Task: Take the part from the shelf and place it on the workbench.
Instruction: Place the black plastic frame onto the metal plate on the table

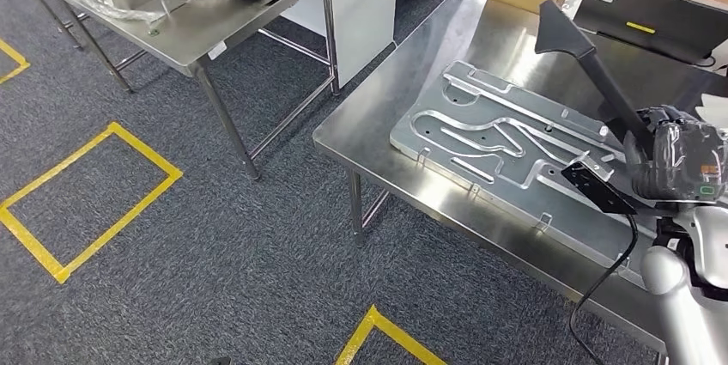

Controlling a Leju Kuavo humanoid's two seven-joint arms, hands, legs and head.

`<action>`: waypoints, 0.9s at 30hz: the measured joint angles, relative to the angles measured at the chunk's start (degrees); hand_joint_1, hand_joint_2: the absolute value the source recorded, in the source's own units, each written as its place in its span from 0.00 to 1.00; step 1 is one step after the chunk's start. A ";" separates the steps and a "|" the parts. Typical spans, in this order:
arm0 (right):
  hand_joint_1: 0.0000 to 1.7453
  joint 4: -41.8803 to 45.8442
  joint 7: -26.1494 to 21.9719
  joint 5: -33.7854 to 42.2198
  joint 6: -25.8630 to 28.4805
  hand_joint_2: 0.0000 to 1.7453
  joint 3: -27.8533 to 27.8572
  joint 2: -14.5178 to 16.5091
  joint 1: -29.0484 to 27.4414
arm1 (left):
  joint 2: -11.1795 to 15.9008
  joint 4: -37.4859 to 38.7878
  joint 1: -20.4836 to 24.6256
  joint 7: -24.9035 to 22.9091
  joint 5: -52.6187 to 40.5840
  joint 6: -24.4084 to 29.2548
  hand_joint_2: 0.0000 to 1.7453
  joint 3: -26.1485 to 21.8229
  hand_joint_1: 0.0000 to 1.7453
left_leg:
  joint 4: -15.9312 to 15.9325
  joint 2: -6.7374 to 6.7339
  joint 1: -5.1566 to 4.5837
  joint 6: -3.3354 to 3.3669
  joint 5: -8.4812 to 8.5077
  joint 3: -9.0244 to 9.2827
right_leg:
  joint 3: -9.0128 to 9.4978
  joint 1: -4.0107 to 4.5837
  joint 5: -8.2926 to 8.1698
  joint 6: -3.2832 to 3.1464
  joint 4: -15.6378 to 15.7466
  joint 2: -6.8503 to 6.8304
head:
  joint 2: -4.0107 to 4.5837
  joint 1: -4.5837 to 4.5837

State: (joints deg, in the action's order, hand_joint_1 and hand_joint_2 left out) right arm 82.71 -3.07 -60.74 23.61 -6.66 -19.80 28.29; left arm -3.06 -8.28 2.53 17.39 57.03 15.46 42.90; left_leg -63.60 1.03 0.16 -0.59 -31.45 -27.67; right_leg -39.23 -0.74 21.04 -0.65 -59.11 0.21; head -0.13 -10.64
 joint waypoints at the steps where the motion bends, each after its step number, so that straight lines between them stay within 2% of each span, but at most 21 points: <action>1: 1.00 0.09 0.08 0.00 -0.20 1.00 0.01 -0.04 -0.05 | 0.04 0.00 0.04 0.08 0.09 -0.06 1.00 -0.02 0.00 | -3.32 -0.16 0.05 -0.18 -0.78 -2.06 | 0.49 -0.02 0.35 -0.33 0.21 -0.01 | 0.00 -0.01; 3: 1.00 0.13 0.27 0.14 -0.67 1.00 -0.01 -0.07 -0.35 | 0.10 0.00 0.05 0.19 0.45 -0.23 1.00 -0.10 0.00 | -9.26 -0.30 0.08 -0.41 -4.13 -6.54 | 1.20 0.12 1.11 -0.73 0.29 0.03 | 0.00 -0.01; 4: 1.00 0.13 0.38 0.32 -0.97 1.00 0.00 -0.09 -0.60 | 0.14 0.00 0.05 0.23 0.62 -0.36 1.00 -0.18 0.00 | -10.71 -0.33 0.08 -0.42 -5.43 -8.25 | 1.52 0.23 1.47 -0.81 0.27 0.09 | -0.01 -0.01; 5: 1.00 0.13 0.48 0.62 -1.40 1.00 0.00 -0.14 -0.85 | 0.17 0.00 0.02 0.27 0.74 -0.49 1.00 -0.27 0.00 | -10.62 -0.36 0.06 -0.30 -5.40 -9.25 | 1.90 0.36 1.82 -0.85 0.26 0.18 | -0.01 -0.01; 6: 1.00 0.13 0.54 1.04 -2.02 1.00 0.01 -0.23 -1.06 | 0.21 0.00 -0.04 0.30 0.79 -0.62 1.00 -0.37 0.00 | -8.68 -0.40 0.00 -0.03 -3.67 -9.37 | 2.35 0.52 2.17 -0.88 0.25 0.28 | 0.00 -0.01; 8: 1.00 0.10 0.60 2.09 -3.82 1.00 0.01 -0.55 -1.37 | 0.40 0.00 -0.16 0.35 0.83 -0.82 1.00 -0.57 0.00 | -1.46 -0.48 -0.32 0.99 2.33 -7.76 | 3.26 0.80 2.78 -0.86 0.26 0.40 | 0.00 0.00; 9: 1.00 0.08 0.60 2.68 -5.04 1.00 0.01 -0.76 -1.45 | 0.54 0.00 -0.19 0.43 0.87 -0.92 1.00 -0.70 0.00 | 1.71 -0.51 -0.55 1.48 4.05 -6.99 | 3.52 0.88 2.95 -0.78 0.28 0.45 | 0.00 0.00; 10: 1.00 0.05 0.63 3.26 -6.54 1.00 0.01 -0.99 -1.49 | 0.66 0.00 -0.16 0.52 0.92 -1.02 1.00 -0.83 0.00 | 3.75 -0.53 -0.75 1.91 4.92 -6.44 | 3.58 0.90 3.07 -0.60 0.29 0.47 | 0.00 0.01; 12: 1.00 0.00 0.69 4.37 -10.13 1.00 -0.02 -1.57 -1.59 | 0.79 0.00 -0.10 0.71 1.17 -1.28 1.00 -1.01 0.00 | 4.93 -0.51 -0.94 2.33 5.00 -6.14 | 3.57 0.89 3.24 -0.01 0.35 0.51 | 0.00 0.01; 14: 1.00 -0.02 0.75 5.43 -13.31 1.00 -0.03 -2.66 -1.59 | 0.75 -0.01 -0.10 0.80 1.58 -1.60 1.00 -1.09 0.00 | 5.81 -0.52 -0.50 2.58 6.12 -5.60 | 3.54 0.95 3.82 0.69 -0.03 0.43 | 0.00 0.02; 15: 1.00 -0.03 0.76 6.05 -14.46 1.00 -0.03 -3.47 -1.50 | 0.73 -0.02 -0.11 0.82 1.72 -1.72 1.00 -1.13 0.00 | 6.23 -0.52 -0.26 2.70 6.40 -5.37 | 3.10 0.92 4.69 1.03 -1.17 0.38 | 0.00 0.03; 16: 1.00 -0.03 0.80 6.69 -15.44 1.00 -0.03 -4.38 -1.40 | 0.73 -0.02 -0.12 0.84 1.80 -1.85 1.00 -1.16 0.00 | 6.59 -0.55 -0.03 2.80 6.62 -5.17 | 2.06 0.83 6.16 1.40 -3.48 0.34 | 0.00 0.03; 18: 1.00 -0.14 0.90 7.74 -16.75 1.00 -0.03 -6.00 -1.46 | 0.79 -0.02 -0.14 0.86 1.79 -2.03 1.00 -1.19 0.00 | 6.70 -0.55 -0.02 2.96 6.61 -5.10 | -1.42 0.32 9.73 2.13 -10.73 0.29 | 0.00 0.04; 19: 1.00 -0.22 0.93 8.05 -17.11 1.00 -0.03 -6.57 -1.61 | 0.80 -0.02 -0.15 0.86 1.79 -2.12 1.00 -1.20 0.00 | 6.66 -0.55 0.02 2.92 6.54 -5.09 | -3.06 0.00 10.76 2.51 -13.90 0.25 | 0.00 0.04; 20: 1.00 -0.31 0.95 8.24 -17.33 1.00 -0.03 -7.01 -1.79 | 0.79 -0.02 -0.15 0.86 1.79 -2.18 1.00 -1.20 0.00 | 6.59 -0.55 0.10 2.82 6.41 -5.04 | -3.84 -0.35 10.69 2.88 -15.27 0.19 | 0.00 0.04; 21: 1.00 -0.36 0.95 8.39 -17.45 1.00 -0.03 -7.41 -1.91 | 0.78 -0.02 -0.15 0.86 1.78 -2.27 1.00 -1.20 0.00 | 6.45 -0.55 0.24 2.64 6.21 -4.95 | -3.48 -0.69 9.51 3.25 -14.35 0.09 | 0.00 0.04; 23: 1.00 -0.39 0.97 8.64 -17.56 1.00 -0.03 -8.24 -2.00 | 0.78 -0.02 -0.12 0.88 1.74 -2.53 1.00 -1.20 0.00 | 5.89 -0.55 0.61 2.03 5.56 -4.72 | -0.03 -1.37 5.62 4.01 -7.25 -0.16 | 0.00 0.04; 24: 1.00 -0.41 1.02 8.81 -17.73 1.00 -0.03 -8.59 -2.00 | 0.85 -0.02 -0.10 0.91 1.73 -2.69 1.00 -1.20 0.00 | 5.47 -0.52 0.66 1.63 5.17 -4.72 | 1.71 -1.43 4.39 4.20 -3.80 -0.16 | 0.00 0.05; 25: 1.00 -0.34 1.08 9.07 -18.08 1.00 -0.05 -8.93 -2.04 | 0.91 -0.02 -0.08 0.96 1.72 -2.85 1.00 -1.20 0.00 | 5.13 -0.49 0.63 1.23 4.84 -4.76 | 2.83 -1.41 3.83 4.02 -1.55 -0.08 | 0.01 0.05; 27: 1.00 -0.01 1.33 9.60 -19.35 1.00 -0.19 -9.29 -2.08 | 1.04 -0.02 -0.02 1.15 1.72 -3.18 1.00 -1.20 0.00 | 4.87 -0.40 0.49 0.59 4.49 -4.75 | 3.38 -1.06 4.17 3.08 -0.61 0.17 | 0.01 0.01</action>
State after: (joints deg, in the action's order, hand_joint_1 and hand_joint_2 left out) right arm 82.70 -1.74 -51.14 4.26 -6.84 -29.10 26.21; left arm -2.02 -8.31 2.52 18.54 58.75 12.28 41.70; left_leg -58.72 0.63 0.65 -0.01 -26.96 -32.41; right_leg -35.85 -1.80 25.21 2.43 -59.72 0.38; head -0.13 -10.63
